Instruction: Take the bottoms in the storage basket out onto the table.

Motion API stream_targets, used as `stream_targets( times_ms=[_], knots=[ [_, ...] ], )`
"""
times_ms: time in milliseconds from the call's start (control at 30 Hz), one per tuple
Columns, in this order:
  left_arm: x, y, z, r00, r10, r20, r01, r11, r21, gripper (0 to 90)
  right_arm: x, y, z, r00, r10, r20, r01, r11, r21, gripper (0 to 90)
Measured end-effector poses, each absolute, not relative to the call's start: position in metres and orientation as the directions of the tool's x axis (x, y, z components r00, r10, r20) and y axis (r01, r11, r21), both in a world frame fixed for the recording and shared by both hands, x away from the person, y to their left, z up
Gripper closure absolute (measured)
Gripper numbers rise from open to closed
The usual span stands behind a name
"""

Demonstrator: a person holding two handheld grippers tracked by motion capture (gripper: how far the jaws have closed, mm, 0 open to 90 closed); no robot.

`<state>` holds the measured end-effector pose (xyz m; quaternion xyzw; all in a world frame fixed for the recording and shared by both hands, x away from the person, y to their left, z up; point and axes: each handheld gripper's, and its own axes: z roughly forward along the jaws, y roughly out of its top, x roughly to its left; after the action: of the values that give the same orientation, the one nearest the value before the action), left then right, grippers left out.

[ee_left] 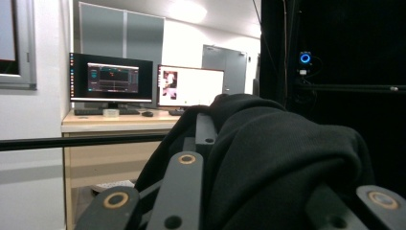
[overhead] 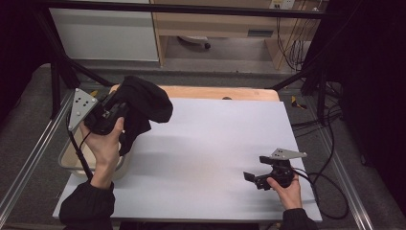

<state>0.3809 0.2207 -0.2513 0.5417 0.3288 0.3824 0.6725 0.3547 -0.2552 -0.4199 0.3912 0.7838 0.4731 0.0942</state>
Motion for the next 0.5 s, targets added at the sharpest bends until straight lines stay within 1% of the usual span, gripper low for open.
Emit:
stream_targets(
  times_ms=[500],
  knots=[
    [0.387,0.191,-0.256,0.54,0.841,-0.024,-0.129,0.111,0.985,79.9,0.355,-0.255,-0.42,-0.677,0.701,0.224,0.524,0.245,0.816,0.6]
  ],
)
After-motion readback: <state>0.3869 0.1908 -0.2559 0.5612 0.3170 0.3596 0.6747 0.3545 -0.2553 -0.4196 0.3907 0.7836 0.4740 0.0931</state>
